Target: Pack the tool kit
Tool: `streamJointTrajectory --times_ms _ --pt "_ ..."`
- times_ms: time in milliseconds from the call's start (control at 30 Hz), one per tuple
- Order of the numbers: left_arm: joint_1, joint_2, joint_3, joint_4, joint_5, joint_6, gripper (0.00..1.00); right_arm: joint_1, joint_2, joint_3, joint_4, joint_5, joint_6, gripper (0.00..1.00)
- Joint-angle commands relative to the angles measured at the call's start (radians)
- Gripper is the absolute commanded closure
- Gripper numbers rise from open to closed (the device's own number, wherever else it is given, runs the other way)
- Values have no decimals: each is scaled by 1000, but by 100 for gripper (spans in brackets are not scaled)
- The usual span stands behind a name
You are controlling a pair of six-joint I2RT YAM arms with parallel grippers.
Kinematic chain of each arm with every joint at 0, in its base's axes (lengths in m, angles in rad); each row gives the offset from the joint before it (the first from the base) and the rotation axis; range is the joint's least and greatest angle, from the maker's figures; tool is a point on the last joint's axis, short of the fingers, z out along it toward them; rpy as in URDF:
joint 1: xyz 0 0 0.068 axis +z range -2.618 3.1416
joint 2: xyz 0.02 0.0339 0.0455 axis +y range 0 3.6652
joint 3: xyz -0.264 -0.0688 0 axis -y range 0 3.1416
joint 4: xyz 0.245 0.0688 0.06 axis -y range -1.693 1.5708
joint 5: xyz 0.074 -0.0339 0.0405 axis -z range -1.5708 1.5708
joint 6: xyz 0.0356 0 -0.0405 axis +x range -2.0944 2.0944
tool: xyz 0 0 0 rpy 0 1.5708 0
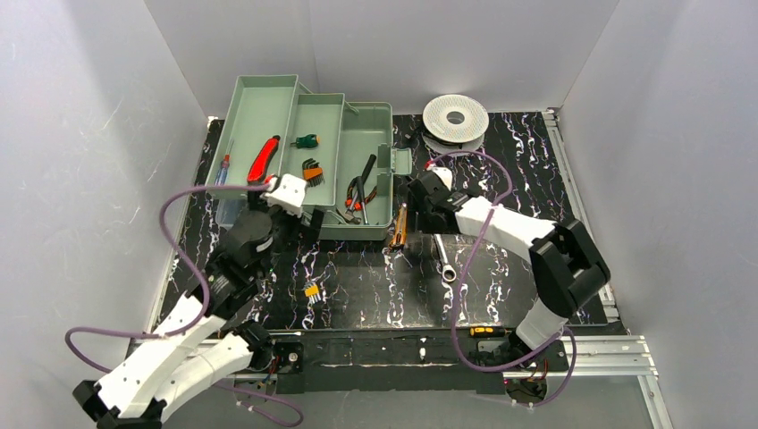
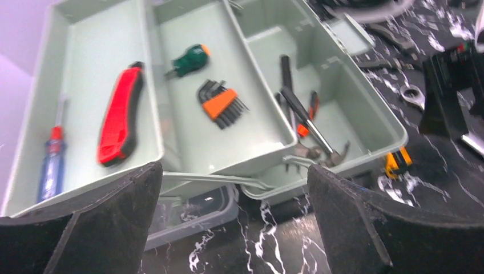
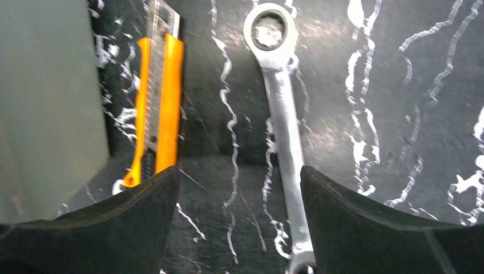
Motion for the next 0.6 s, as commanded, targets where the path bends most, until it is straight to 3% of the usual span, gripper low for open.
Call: streamJointTrajectory --times_ms 0,100,200,400,567 --pt "1 -133 -107 285 -247 51 0 5 91 125 51 -39 42 17" --pt "1 -139 -120 360 -345 93 1 5 151 163 33 -24 62 18" --pt "1 -110 -43 296 -366 100 0 4 199 190 15 -10 72 19" --pt "2 22 368 -182 -245 -124 0 5 268 211 19 -29 75 21" --pt "1 35 481 -274 -155 -152 1 5 311 223 -4 -42 68 27"
